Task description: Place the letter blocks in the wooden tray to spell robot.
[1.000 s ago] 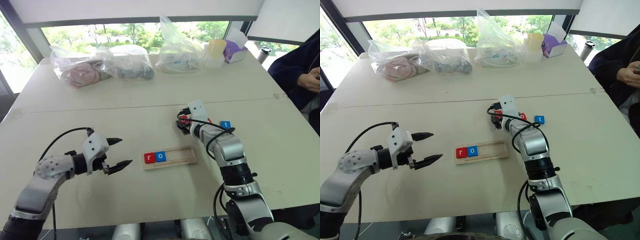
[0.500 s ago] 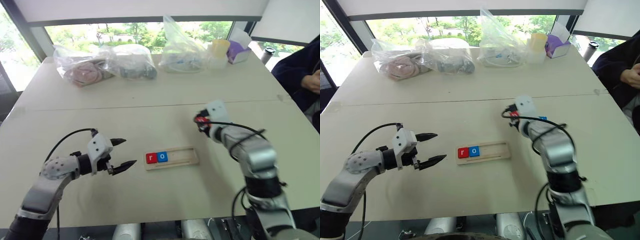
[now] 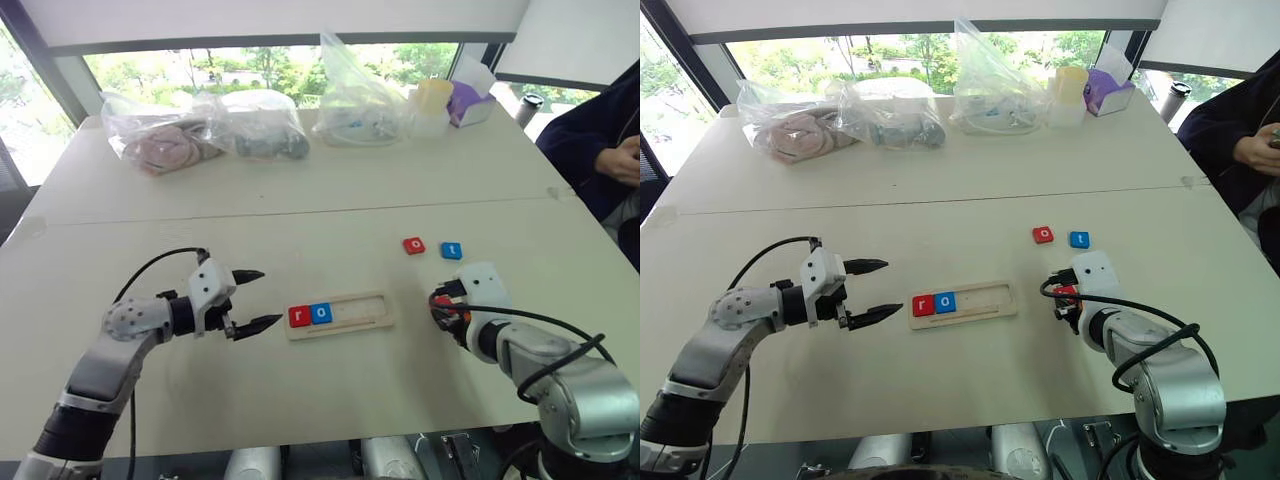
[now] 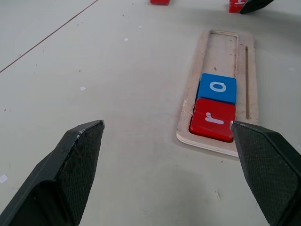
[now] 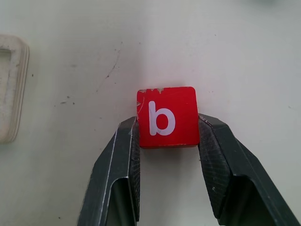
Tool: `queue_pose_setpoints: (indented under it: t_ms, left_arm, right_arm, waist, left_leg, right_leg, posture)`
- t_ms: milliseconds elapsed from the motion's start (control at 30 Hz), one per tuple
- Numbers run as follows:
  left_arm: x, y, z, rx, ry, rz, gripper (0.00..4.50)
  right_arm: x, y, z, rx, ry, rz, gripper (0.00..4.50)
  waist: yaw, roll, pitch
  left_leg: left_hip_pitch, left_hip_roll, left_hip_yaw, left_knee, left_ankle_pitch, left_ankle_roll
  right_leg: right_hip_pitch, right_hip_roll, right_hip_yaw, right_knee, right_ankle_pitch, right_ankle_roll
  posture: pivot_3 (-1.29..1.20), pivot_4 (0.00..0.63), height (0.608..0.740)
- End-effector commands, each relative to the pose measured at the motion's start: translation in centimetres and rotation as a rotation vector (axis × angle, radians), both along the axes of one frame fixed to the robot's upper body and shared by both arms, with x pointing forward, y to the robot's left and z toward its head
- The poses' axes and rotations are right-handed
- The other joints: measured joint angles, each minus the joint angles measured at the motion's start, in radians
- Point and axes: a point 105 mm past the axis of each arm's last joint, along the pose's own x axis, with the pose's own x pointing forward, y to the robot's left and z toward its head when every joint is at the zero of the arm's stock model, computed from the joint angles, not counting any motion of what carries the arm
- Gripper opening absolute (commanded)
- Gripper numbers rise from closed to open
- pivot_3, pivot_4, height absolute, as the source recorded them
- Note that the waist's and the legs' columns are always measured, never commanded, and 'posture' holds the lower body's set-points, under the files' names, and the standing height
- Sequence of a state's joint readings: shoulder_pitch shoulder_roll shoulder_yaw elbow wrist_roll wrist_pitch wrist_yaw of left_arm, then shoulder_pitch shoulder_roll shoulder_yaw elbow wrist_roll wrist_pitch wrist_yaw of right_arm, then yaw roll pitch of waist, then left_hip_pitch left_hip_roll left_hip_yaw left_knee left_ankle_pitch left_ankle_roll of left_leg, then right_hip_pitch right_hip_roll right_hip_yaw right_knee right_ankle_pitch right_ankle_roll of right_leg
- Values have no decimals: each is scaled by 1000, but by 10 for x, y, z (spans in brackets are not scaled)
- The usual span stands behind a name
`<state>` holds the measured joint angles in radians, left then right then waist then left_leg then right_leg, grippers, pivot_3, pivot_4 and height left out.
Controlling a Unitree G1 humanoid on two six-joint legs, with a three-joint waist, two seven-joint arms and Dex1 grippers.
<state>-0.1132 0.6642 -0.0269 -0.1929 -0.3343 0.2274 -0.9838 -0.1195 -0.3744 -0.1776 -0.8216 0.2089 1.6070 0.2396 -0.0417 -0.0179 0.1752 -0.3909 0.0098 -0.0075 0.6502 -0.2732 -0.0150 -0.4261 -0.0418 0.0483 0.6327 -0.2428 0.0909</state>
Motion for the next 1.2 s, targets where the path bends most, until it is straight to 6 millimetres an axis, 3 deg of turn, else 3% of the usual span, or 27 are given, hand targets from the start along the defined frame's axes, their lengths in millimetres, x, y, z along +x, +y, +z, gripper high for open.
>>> queue_pose_setpoints:
  t_ms: [33, 167, 300, 400, 533, 700, 967, 1067, 1200]
  left_arm:
    - [-1, -2, 6, 5, -28, -21, 4500]
    - [-4, 0, 7, 10, -26, -21, 4500]
    - [-4, 2, 9, 18, -32, -8, 4500]
    - [-4, 4, 11, 20, -39, 9, 4500]
    - [-8, 9, 13, 26, -41, 30, 4500]
    - [-15, 12, 14, 32, -34, 47, 4500]
    - [-19, 14, 17, 41, -32, 68, 4500]
    - [-20, 15, 18, 43, -29, 73, 4500]
    - [-21, 16, 18, 48, -27, 77, 4500]
  right_arm:
    - [1, 4, 9, -16, -21, 115, 2636]
    - [7, 3, 34, -96, -49, 453, 4436]
    - [9, -8, 53, -208, -76, 878, 4436]
    - [13, -24, 48, -257, -41, 1026, 4436]
    - [26, -38, 37, -304, -25, 1145, 4436]
    - [41, -39, 23, -273, -28, 1181, 4436]
    - [47, -40, 1, -235, 5, 1200, 4436]
    - [47, -41, -3, -244, 15, 1207, 3611]
    - [49, -42, 0, -249, 12, 1211, 1791]
  waist:
    - [0, 0, 0]
    - [0, 1, 1]
    - [0, 0, 1]
    - [0, -2, 2]
    - [-1, -1, 3]
    - [0, -1, 3]
    - [10, -1, 3]
    - [9, -2, 2]
    - [3, -2, 2]
  left_leg:
    - [0, 0, 0, 0, 0, 0]
    - [0, -1, 0, 1, 0, 0]
    - [0, -1, 3, 0, 0, 0]
    - [0, -1, 2, 0, 0, 0]
    - [1, -1, 3, 1, 0, 0]
    - [1, 0, 3, 1, 0, 0]
    - [1, 0, 2, 3, 0, 0]
    - [2, 0, 2, 3, 0, 0]
    - [5, 0, 2, 3, 0, 0]
  right_leg:
    - [0, 0, 0, 0, -1, -1]
    - [0, -1, 0, -1, -1, -2]
    - [2, -1, 0, -3, -1, -1]
    - [2, 0, -1, -2, -1, 0]
    - [2, -1, 0, -2, 0, 1]
    - [2, 0, 0, -1, 0, 2]
    - [3, -1, 0, -1, 1, 1]
    - [4, -1, 0, -1, 0, -1]
    - [7, -1, 0, -1, -1, -2]
  posture:
    - [0, 150, 740]
    - [0, 150, 740]
    - [0, 150, 740]
    - [0, 150, 740]
    - [0, 150, 740]
    - [0, 150, 740]
    - [0, 150, 740]
    - [0, 150, 740]
    - [0, 150, 740]
